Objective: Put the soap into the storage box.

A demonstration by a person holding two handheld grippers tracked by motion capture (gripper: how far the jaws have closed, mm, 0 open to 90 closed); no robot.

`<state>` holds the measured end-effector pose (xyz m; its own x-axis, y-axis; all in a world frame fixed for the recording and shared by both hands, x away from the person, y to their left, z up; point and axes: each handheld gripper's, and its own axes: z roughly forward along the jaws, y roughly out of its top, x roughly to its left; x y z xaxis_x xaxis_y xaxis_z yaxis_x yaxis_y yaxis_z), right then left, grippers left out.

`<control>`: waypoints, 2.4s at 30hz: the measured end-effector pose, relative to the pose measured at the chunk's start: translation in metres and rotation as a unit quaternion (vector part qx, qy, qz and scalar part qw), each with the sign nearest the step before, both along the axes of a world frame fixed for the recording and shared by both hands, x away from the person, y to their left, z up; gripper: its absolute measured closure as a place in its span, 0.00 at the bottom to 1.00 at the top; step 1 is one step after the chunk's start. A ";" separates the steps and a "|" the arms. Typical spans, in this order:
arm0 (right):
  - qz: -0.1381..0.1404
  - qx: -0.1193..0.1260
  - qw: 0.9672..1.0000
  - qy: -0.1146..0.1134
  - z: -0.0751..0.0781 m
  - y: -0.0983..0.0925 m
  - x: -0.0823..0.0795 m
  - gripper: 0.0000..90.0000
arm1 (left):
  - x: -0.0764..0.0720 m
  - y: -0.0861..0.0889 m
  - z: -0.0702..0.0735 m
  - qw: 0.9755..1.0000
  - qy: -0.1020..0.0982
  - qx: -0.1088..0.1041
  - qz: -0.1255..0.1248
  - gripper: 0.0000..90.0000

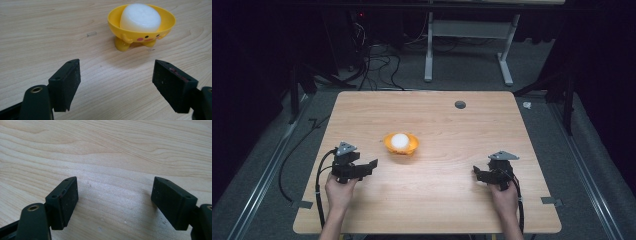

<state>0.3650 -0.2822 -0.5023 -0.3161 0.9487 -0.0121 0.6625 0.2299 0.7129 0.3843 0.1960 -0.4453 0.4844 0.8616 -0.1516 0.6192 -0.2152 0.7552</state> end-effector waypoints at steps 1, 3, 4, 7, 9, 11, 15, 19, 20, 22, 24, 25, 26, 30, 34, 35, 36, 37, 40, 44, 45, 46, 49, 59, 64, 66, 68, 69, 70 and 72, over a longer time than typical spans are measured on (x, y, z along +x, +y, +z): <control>0.000 0.000 1.000 0.000 0.000 0.000 0.000 0.25 | -0.002 0.000 -0.002 1.000 0.003 -0.005 0.000 0.26; 0.000 0.000 1.000 0.000 0.000 0.000 0.000 0.25 | -0.004 0.000 -0.004 1.000 0.004 -0.009 -0.003 0.26; 0.000 0.000 1.000 0.000 0.000 0.000 0.000 0.25 | -0.005 -0.001 -0.005 1.000 0.003 -0.009 -0.003 0.26; 0.000 0.000 1.000 0.000 0.000 0.000 0.000 0.25 | -0.008 -0.001 -0.006 1.000 0.004 -0.011 -0.005 0.26; 0.000 0.000 1.000 0.000 0.000 0.000 0.000 0.25 | -0.008 -0.001 -0.007 1.000 0.004 -0.013 -0.003 0.26; 0.000 0.000 1.000 0.000 0.000 0.000 0.000 0.25 | -0.009 -0.001 -0.008 1.000 0.005 -0.013 -0.005 0.26; 0.000 0.000 1.000 0.000 0.000 0.000 0.000 0.25 | -0.011 -0.003 -0.011 1.000 0.007 -0.010 -0.007 0.26; 0.000 0.000 1.000 0.000 0.000 0.000 0.000 0.25 | -0.012 -0.004 -0.014 1.000 0.009 -0.008 -0.014 0.25; 0.000 0.000 1.000 0.000 0.000 0.000 0.000 0.25 | -0.013 -0.004 -0.015 1.000 0.011 -0.008 -0.014 0.25; 0.000 0.000 1.000 0.000 0.000 0.000 0.000 0.25 | -0.013 -0.005 -0.017 1.000 0.015 -0.009 -0.017 0.26; 0.000 0.001 1.000 0.000 0.000 0.000 0.000 0.25 | -0.013 -0.007 -0.018 1.000 0.017 -0.015 -0.017 0.26; 0.000 0.001 1.000 0.000 0.000 0.000 0.000 0.25 | -0.013 -0.007 -0.018 1.000 0.017 -0.015 -0.017 0.26; 0.000 0.000 1.000 0.000 0.000 0.000 0.000 0.25 | -0.013 -0.008 -0.020 1.000 0.019 -0.013 -0.018 0.26; 0.000 0.000 1.000 0.000 0.000 0.000 0.000 0.25 | -0.013 -0.012 -0.026 0.999 0.026 -0.009 -0.020 0.26; 0.000 0.000 1.000 0.000 0.000 0.000 0.000 0.25 | -0.014 -0.013 -0.029 0.999 0.028 -0.008 -0.017 0.26; 0.000 0.000 1.000 0.000 0.000 0.000 0.000 0.25 | -0.014 -0.014 -0.030 0.999 0.031 -0.007 -0.017 0.26; 0.000 0.000 1.000 0.000 0.000 0.000 0.000 0.25 | -0.014 -0.015 -0.031 0.999 0.030 -0.006 -0.016 0.26; 0.000 0.000 1.000 0.000 0.000 0.000 0.000 0.25 | -0.014 -0.015 -0.031 0.999 0.030 -0.006 -0.016 0.26; 0.000 0.000 1.000 0.000 0.000 0.000 0.000 0.25 | -0.014 -0.018 -0.033 0.999 0.030 0.001 -0.017 0.26; 0.000 0.000 1.000 0.000 0.000 0.000 0.000 0.25 | -0.014 -0.022 -0.038 0.999 0.034 0.011 -0.017 0.26; 0.000 0.000 1.000 0.000 0.000 0.000 0.000 0.25 | -0.014 -0.022 -0.038 0.999 0.034 0.011 -0.017 0.26; 0.000 0.000 1.000 0.000 0.000 0.000 0.000 0.25 | -0.014 -0.023 -0.039 0.999 0.034 0.014 -0.016 0.26; 0.001 -0.001 1.000 0.000 0.000 0.000 0.000 0.25 | -0.015 -0.026 -0.044 0.999 0.036 0.021 -0.016 0.26; 0.000 0.000 1.000 0.000 0.000 0.000 0.000 0.25 | -0.015 -0.033 -0.048 0.999 0.028 0.033 -0.018 0.26; 0.000 0.000 1.000 0.000 0.000 0.000 0.000 0.25 | -0.015 -0.034 -0.052 0.999 0.028 0.037 -0.015 0.26; 0.000 0.000 1.000 0.000 0.000 0.000 0.000 0.25 | -0.015 -0.034 -0.053 0.999 0.025 0.039 -0.014 0.26; 0.000 0.000 1.000 0.000 0.000 0.000 0.000 0.25 | -0.015 -0.034 -0.053 0.999 0.021 0.040 -0.016 0.26; 0.001 -0.001 1.000 0.000 0.000 0.000 0.000 0.25 | -0.015 -0.035 -0.054 0.999 0.025 0.039 -0.015 0.26; 0.001 -0.001 1.000 0.000 0.000 0.000 0.000 0.25 | -0.015 -0.035 -0.054 0.999 0.025 0.039 -0.015 0.26; 0.001 -0.001 1.000 0.000 0.000 0.000 0.000 0.25 | -0.015 -0.036 -0.055 0.999 0.025 0.041 -0.014 0.26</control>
